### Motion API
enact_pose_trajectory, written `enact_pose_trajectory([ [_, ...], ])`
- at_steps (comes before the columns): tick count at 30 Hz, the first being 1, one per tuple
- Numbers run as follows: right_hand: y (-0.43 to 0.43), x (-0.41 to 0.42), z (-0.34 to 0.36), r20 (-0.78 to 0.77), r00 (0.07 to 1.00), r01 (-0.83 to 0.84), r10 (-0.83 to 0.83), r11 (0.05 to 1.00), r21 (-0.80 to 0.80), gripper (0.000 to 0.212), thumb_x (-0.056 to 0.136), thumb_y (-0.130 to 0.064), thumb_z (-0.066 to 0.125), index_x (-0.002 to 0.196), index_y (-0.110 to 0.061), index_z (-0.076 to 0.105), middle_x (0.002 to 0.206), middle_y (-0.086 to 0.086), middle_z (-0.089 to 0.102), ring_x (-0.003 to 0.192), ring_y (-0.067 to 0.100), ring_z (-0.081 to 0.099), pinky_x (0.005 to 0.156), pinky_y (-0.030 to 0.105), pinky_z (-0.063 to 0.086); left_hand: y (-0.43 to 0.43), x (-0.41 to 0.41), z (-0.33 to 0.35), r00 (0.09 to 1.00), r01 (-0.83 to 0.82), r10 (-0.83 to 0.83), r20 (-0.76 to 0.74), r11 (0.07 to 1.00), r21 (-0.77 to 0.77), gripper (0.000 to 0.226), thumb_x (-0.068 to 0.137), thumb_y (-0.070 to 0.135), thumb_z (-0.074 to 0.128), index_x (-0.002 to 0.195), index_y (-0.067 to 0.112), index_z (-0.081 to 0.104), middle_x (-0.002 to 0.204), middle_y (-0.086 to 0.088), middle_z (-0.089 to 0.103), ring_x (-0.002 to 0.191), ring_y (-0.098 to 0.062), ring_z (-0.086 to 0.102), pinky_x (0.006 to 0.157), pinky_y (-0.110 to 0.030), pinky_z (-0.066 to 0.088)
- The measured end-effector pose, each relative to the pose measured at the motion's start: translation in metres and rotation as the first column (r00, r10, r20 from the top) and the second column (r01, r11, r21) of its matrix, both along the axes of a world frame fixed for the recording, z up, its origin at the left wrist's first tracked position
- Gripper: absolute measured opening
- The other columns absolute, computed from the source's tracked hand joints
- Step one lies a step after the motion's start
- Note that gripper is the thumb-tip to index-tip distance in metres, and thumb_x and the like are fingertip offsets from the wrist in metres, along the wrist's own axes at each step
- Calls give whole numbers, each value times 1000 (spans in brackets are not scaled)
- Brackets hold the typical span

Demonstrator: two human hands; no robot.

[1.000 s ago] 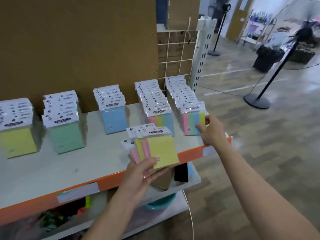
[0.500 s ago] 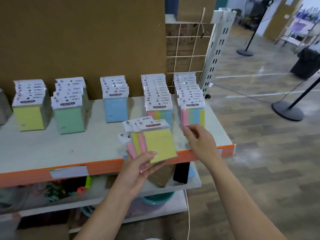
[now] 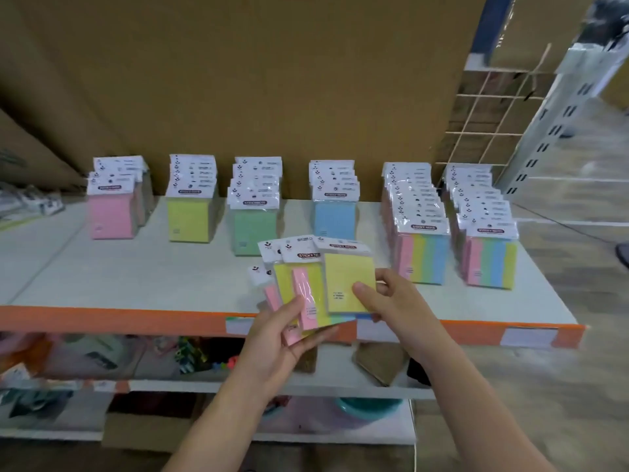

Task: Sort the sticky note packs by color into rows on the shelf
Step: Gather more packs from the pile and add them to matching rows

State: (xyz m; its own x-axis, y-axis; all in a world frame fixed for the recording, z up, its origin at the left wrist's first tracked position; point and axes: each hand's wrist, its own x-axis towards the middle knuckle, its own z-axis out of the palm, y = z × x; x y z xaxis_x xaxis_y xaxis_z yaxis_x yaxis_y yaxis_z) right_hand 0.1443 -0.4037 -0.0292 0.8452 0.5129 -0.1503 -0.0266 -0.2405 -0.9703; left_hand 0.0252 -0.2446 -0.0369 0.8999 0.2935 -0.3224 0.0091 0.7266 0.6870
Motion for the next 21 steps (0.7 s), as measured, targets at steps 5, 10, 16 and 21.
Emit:
enact_pose_trajectory([
  [5,61,-20,1,2,1000,21,-21,1000,6,15,91,-27,70,101,-18,64,80,-10,76,69,-3,67,55,11,46,57,-23,2,999,-53,53,9,992,117,52,80,17,66,130,15,54,118,-15,71,105,-34,70,71,-42,60],
  [10,128,-35,5,78,997,-19,25,997,-70,17,87,-28,74,97,-16,68,85,0,72,70,5,63,60,16,46,115,-51,-2,990,-140,139,19,969,204,48,75,11,70,122,13,62,113,-14,73,102,-32,71,71,-41,61],
  [16,229,-26,6,162,985,68,-58,996,-55,11,88,-22,72,88,-24,62,81,-8,63,69,5,58,58,16,45,192,-98,-7,974,-216,225,-8,942,257,48,80,8,68,127,15,59,116,-12,72,104,-29,71,72,-39,61],
  [21,304,-21,-7,328,944,110,-41,975,-194,16,90,-23,70,95,-16,57,83,-8,61,78,12,57,60,19,39,225,-127,-9,964,-259,266,-2,939,226,49,80,6,69,128,13,59,117,-14,72,105,-30,70,75,-43,60],
])
